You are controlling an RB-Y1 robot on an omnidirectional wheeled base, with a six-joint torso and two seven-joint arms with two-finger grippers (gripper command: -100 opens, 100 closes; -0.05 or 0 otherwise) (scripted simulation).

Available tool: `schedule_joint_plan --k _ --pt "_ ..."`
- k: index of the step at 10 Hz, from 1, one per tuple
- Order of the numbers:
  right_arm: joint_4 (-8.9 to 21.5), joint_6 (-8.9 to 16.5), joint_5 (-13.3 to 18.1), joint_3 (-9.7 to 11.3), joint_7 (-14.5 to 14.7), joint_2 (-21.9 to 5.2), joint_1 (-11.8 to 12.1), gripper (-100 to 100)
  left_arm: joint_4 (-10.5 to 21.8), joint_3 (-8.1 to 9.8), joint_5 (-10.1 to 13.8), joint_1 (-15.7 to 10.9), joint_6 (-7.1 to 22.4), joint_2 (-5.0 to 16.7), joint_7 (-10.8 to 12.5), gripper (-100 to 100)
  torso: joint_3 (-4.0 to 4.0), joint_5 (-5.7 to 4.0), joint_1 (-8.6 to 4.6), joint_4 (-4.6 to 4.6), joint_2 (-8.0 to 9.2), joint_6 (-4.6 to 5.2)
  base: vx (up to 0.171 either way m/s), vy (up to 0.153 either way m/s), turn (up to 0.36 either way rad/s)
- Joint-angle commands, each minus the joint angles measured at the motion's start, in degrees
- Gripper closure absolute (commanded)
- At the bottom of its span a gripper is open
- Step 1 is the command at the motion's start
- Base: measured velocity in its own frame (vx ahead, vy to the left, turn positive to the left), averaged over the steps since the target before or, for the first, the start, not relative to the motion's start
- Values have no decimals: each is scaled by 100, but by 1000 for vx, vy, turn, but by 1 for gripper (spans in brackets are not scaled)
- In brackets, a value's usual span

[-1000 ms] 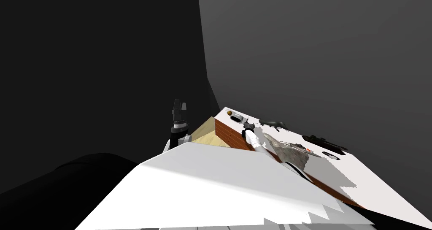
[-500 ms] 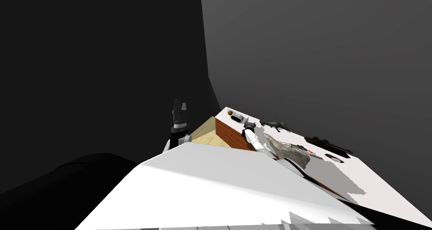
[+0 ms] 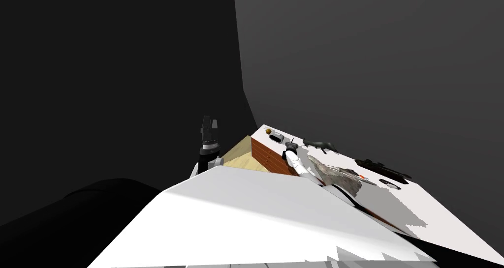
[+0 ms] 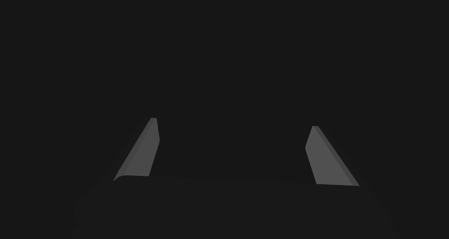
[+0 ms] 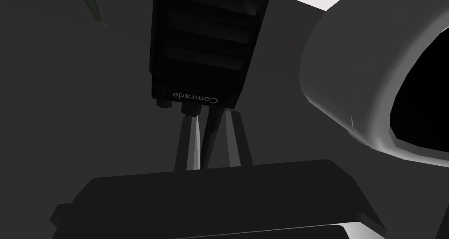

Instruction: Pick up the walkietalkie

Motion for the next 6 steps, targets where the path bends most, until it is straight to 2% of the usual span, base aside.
schedule_joint_plan --k 1,2,3,5,6 --pt "0 0 0 0 0 0 0 100 0 0 0 0 0 0 0 0 0 0 0 0 0 0 0 0 0" --pt "0 0 -1 -1 -2 1 0 0 0 0 0 0 0 0 0 0 0 2 3 0 -1 0 0 0 0" --pt "-261 -287 -288 -287 284 155 225 100 0 0 0 0 0 0 0 0 -1 2 4 0 -1 -1 58 38 -209" --pt "-261 -450 -346 -328 639 155 225 100 0 0 0 1 0 0 0 0 -19 -6 17 -20 -21 2 51 34 -57" --pt "-507 -657 -619 -615 811 310 445 100 0 0 0 0 0 0 0 0 -27 -17 10 -28 -27 -12 77 40 -136"
